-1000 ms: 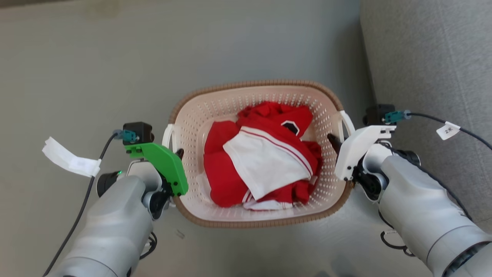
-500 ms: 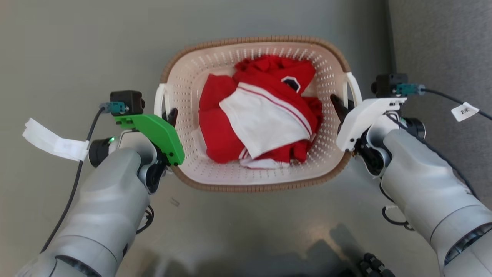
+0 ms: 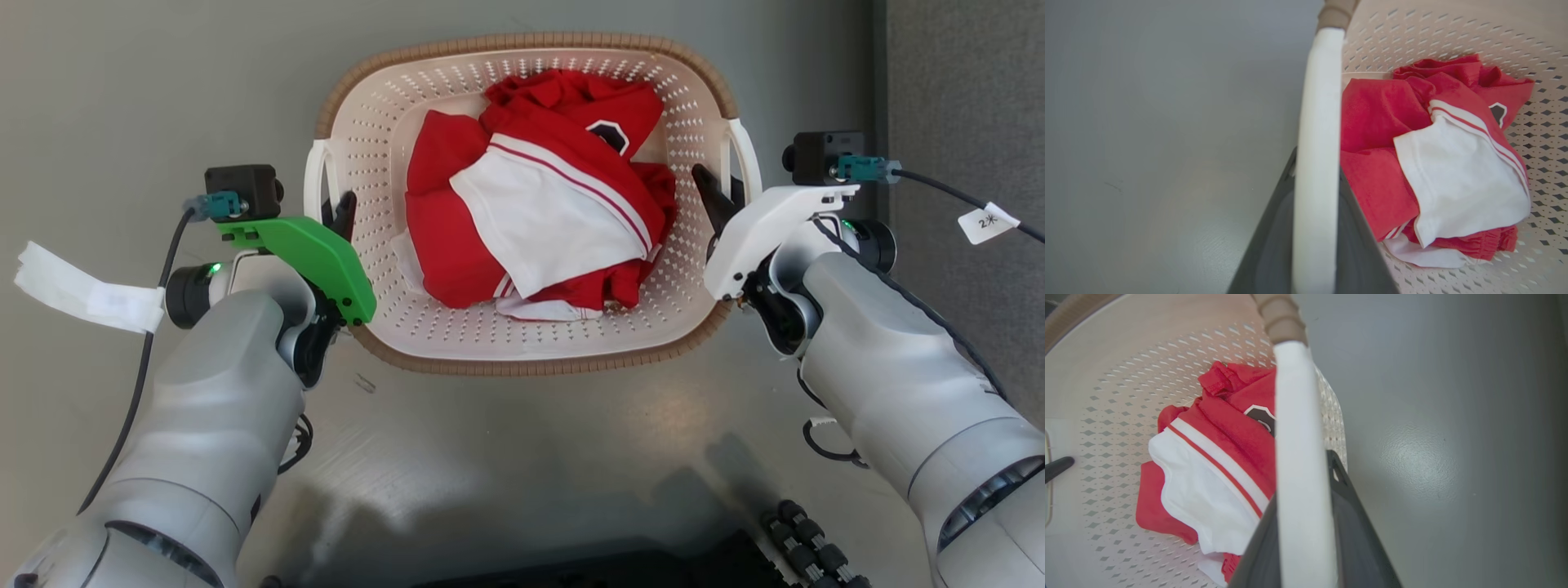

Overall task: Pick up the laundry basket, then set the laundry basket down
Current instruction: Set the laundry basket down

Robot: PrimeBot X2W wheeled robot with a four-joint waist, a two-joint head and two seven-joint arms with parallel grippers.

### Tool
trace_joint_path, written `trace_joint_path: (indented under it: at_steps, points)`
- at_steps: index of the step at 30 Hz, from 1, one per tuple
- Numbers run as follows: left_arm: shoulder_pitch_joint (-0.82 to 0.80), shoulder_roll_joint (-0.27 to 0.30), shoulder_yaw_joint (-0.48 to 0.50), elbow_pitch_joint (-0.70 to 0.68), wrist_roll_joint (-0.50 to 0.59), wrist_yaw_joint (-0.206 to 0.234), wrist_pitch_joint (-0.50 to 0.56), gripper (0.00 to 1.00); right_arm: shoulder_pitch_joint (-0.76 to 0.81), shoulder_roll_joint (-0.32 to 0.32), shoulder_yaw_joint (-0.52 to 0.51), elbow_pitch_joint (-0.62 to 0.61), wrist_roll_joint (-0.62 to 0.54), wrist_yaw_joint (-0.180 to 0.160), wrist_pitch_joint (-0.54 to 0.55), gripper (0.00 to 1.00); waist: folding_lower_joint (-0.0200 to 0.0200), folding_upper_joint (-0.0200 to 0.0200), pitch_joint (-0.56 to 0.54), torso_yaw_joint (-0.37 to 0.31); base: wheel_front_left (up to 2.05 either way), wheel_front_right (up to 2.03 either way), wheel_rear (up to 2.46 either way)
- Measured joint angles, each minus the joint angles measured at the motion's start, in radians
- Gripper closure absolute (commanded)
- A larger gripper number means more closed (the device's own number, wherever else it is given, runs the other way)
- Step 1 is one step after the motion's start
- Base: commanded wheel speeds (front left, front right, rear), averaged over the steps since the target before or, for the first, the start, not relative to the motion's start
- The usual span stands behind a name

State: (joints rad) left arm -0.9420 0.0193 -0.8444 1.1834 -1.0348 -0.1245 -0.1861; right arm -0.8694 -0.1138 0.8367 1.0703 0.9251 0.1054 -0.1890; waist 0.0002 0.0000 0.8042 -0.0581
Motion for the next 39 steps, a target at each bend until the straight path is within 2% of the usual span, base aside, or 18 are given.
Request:
trace_joint_path:
  at_steps: [17,39]
  points:
    - [-0.046,0.000,-0.001,0.028,0.009,-0.004,-0.025,1.00,-0.036,0.005,0.020,0.000,0.009,0.000,-0.029,1.00,-0.0001,0.0000,0.088,-0.002,0.00,0.00,0.00]
    - [-0.059,-0.001,-0.001,0.039,0.009,-0.007,-0.036,1.00,-0.046,0.011,0.043,0.009,0.044,-0.001,-0.048,1.00,-0.0001,0.0000,0.113,0.000,0.00,0.00,0.00]
